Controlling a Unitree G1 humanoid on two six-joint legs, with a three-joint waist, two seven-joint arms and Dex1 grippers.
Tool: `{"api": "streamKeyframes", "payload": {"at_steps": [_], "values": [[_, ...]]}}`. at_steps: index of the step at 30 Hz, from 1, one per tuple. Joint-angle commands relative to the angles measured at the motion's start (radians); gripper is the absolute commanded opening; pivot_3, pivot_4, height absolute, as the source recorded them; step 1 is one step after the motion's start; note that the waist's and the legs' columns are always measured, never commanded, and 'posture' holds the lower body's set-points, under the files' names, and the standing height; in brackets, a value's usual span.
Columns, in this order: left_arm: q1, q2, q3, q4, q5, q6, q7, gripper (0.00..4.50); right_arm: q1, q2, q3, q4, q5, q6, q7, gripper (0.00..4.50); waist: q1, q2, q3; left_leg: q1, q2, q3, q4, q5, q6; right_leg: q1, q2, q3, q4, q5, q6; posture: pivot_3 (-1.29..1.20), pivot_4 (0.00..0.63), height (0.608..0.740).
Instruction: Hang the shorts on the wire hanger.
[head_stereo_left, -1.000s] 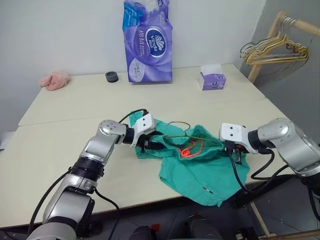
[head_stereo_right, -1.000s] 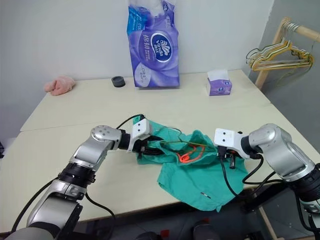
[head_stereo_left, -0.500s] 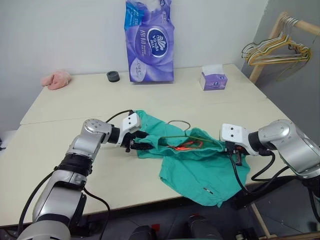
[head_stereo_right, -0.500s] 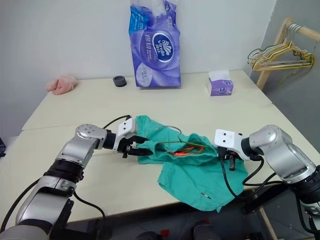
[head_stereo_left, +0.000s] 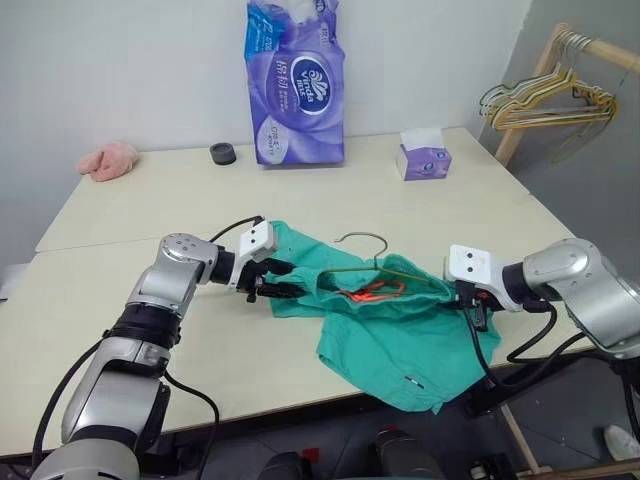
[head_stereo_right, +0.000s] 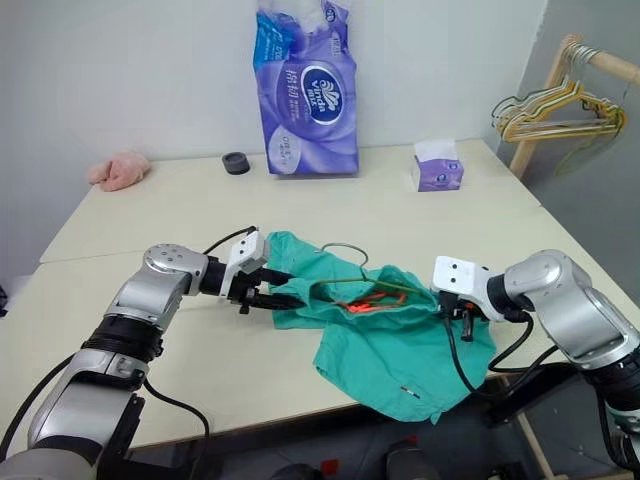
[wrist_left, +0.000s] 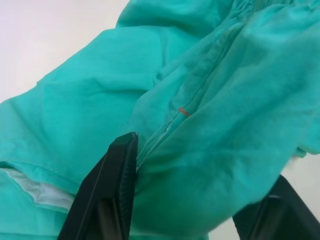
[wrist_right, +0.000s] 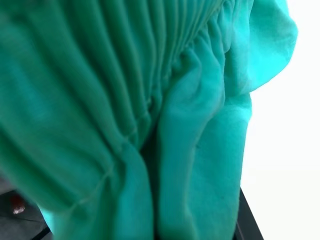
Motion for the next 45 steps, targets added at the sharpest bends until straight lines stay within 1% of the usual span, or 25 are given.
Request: {"api": "streamKeyframes", "payload": {"at_steps": [1,5,8,14,15,22,25,30,36,40,43,45], "values": [[-0.014,0.017,0.023,-0.011,-0.001,-0.014,0.001,2.48,0.003,-0.02,-0.058,-0.035,0.024,0.007,-0.004,0.0,0.0,0.0,0.0,0.0,0.0,0.0,0.0,0.0,0.0,0.0,0.0,0.0,0.0,0.0,0.0,-0.21,0.054,0.74],[-0.026,0.011,0.027,0.008,0.001,-0.015,0.016,2.48,0.013,-0.024,-0.068,-0.043,0.032,0.015,-0.01,0.0,0.0,0.0,0.0,0.0,0.0,0.0,0.0,0.0,0.0,0.0,0.0,0.0,0.0,0.0,0.0,-0.21,0.052,0.74],[-0.031,0.007,0.018,0.021,0.003,-0.013,0.006,1.89,0.018,-0.025,-0.073,-0.047,0.036,0.02,-0.015,0.0,0.0,0.0,0.0,0.0,0.0,0.0,0.0,0.0,0.0,0.0,0.0,0.0,0.0,0.0,0.0,-0.21,0.052,0.74],[-0.021,-0.009,0.003,0.021,0.022,-0.02,0.017,0.11,0.02,-0.029,-0.076,-0.051,0.045,0.024,-0.022,0.0,0.0,0.0,0.0,0.0,0.0,0.0,0.0,0.0,0.0,0.0,0.0,0.0,0.0,0.0,0.0,-0.21,0.049,0.74],[-0.022,-0.014,0.006,0.025,0.024,-0.019,0.028,0.05,0.02,-0.031,-0.077,-0.051,0.047,0.024,-0.022,0.0,0.0,0.0,0.0,0.0,0.0,0.0,0.0,0.0,0.0,0.0,0.0,0.0,0.0,0.0,0.0,-0.21,0.049,0.74],[-0.084,-0.043,0.067,0.134,0.02,-0.024,0.131,0.05,0.038,-0.056,-0.096,-0.082,0.072,0.037,-0.011,0.0,0.001,0.0,0.0,0.0,0.0,0.0,0.0,0.0,0.0,0.0,0.0,0.0,0.0,0.0,0.0,-0.21,0.052,0.74],[-0.098,-0.045,0.074,0.161,0.022,-0.035,0.139,0.05,0.055,-0.067,-0.105,-0.105,0.084,0.047,-0.008,0.0,0.001,0.0,0.0,0.0,0.0,0.0,0.0,0.0,0.0,0.0,0.0,0.0,0.0,0.0,0.0,-0.21,0.053,0.74],[-0.094,-0.042,0.078,0.173,0.031,-0.046,0.14,0.05,0.083,-0.084,-0.12,-0.126,0.099,0.052,-0.013,0.0,0.0,0.0,0.0,0.0,0.0,0.0,0.0,0.0,0.0,0.0,0.0,0.0,0.0,0.0,0.0,-0.21,0.054,0.74],[-0.066,-0.043,0.062,0.148,0.036,-0.046,0.125,0.05,0.08,-0.062,-0.13,-0.143,0.13,0.083,-0.03,0.0,0.0,0.0,0.0,0.0,0.0,0.0,0.0,0.0,0.0,0.0,0.0,0.0,0.0,0.0,0.0,-0.21,0.054,0.74],[-0.051,-0.051,0.065,0.145,0.039,-0.052,0.14,0.05,0.08,-0.067,-0.13,-0.147,0.143,0.088,-0.038,0.0,0.001,0.0,0.0,0.0,0.0,0.0,0.0,0.0,0.0,0.0,0.0,0.0,0.0,0.0,0.0,-0.21,0.054,0.74],[-0.048,-0.066,0.068,0.143,0.025,-0.006,0.144,0.05,0.077,-0.064,-0.137,-0.147,0.154,0.097,-0.044,0.0,0.001,0.0,0.0,0.0,0.0,0.0,0.0,0.0,0.0,0.0,0.0,0.0,0.0,0.0,0.0,-0.21,0.053,0.74],[-0.052,-0.078,0.073,0.149,0.021,0.005,0.157,0.46,0.074,-0.063,-0.139,-0.148,0.16,0.101,-0.048,0.0,0.001,0.0,0.0,0.0,0.0,0.0,0.0,0.0,0.0,0.0,0.0,0.0,0.0,0.0,0.0,-0.21,0.053,0.74]]}}
